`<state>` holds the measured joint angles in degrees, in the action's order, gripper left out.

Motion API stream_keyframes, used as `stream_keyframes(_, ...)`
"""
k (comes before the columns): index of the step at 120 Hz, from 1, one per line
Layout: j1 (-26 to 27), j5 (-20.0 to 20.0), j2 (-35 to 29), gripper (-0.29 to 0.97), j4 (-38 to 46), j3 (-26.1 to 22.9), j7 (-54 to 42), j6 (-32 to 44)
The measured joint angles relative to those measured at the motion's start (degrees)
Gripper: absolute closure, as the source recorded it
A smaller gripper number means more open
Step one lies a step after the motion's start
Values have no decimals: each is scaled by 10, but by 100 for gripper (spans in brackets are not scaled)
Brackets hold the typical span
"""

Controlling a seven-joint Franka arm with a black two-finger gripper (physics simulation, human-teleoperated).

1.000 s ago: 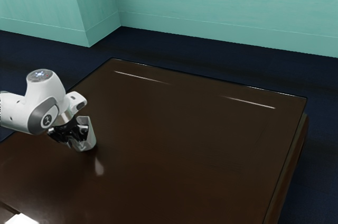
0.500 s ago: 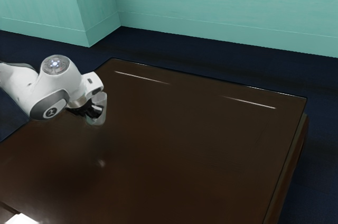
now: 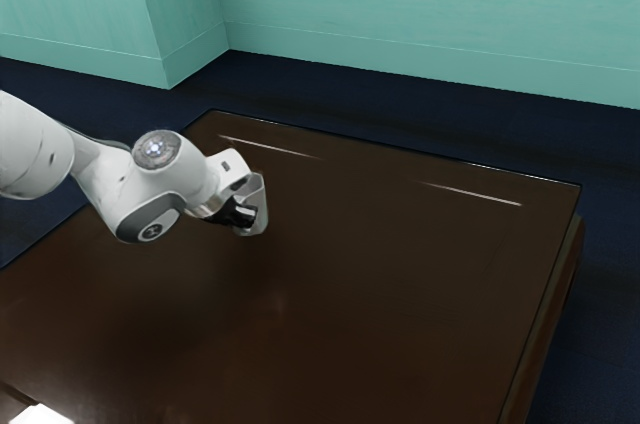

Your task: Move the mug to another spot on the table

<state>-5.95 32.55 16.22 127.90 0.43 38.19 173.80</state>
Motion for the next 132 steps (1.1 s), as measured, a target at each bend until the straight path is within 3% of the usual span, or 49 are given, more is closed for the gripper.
stream_keyframes(54, 5, -2, 50, 76, -2, -2, 14, 26)
stream_keyframes(104, -1, -1, 38, 24, 20, -20, 28, 30)
stream_keyframes(120, -5, -1, -31, 13, 89, -22, 30, 27)
stream_keyframes(132, -6, 0, -116, 8, 136, -41, 29, 3)
